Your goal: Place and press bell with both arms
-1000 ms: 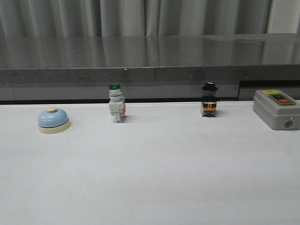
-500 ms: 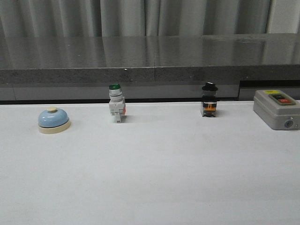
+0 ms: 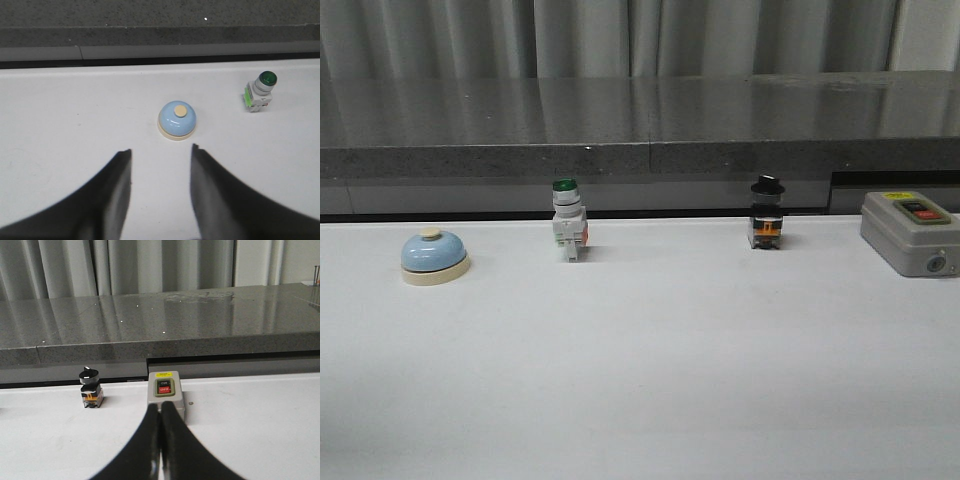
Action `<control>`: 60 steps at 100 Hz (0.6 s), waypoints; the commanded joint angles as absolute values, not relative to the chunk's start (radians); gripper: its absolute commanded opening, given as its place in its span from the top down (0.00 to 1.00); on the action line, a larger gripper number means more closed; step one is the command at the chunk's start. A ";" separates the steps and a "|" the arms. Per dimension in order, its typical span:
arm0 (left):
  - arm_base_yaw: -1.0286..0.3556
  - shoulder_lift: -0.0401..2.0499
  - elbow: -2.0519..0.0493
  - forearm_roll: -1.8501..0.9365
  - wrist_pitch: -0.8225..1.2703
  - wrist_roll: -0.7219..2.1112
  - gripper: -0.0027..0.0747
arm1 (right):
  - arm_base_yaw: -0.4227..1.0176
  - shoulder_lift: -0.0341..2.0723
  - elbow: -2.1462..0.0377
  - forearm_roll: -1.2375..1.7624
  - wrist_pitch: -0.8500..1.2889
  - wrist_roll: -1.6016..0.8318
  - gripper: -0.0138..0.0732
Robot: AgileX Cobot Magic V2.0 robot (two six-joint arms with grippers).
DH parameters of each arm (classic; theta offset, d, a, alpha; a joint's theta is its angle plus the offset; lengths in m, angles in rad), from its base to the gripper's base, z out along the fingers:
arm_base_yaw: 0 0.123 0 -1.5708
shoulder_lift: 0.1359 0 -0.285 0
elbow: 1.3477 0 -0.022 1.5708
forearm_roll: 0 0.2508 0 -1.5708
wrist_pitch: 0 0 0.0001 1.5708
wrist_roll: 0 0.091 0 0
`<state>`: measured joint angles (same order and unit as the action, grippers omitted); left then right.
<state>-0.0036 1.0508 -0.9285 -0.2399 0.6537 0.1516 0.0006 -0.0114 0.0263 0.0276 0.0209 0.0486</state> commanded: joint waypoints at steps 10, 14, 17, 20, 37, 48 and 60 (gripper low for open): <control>-0.006 1.182 -1.044 -0.335 0.615 0.183 0.20 | -0.005 -0.024 0.012 0.021 -0.065 0.045 0.92; -0.006 1.220 -1.061 -0.363 0.615 0.183 0.20 | -0.005 -0.024 0.012 0.021 -0.065 0.045 0.92; -0.009 1.246 -1.080 -0.373 0.618 0.183 0.21 | -0.005 -0.024 0.012 0.021 -0.065 0.045 0.92; -0.015 1.272 -1.098 -0.375 0.625 0.183 0.21 | -0.005 -0.024 0.012 0.021 -0.065 0.045 0.92; -0.075 1.435 -1.220 -0.370 0.671 0.183 0.21 | -0.005 -0.024 0.012 0.021 -0.065 0.045 0.92; -0.116 1.538 -1.311 -0.363 0.693 0.183 0.21 | -0.005 -0.024 0.012 0.021 -0.065 0.045 0.92; -0.133 1.654 -1.402 -0.363 0.729 0.183 0.21 | -0.005 -0.024 0.012 0.021 -0.065 0.045 0.92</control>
<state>-0.1209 1.6212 -1.3171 -0.3406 0.7406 0.1832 0.0006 -0.0114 0.0263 0.0276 0.0209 0.0486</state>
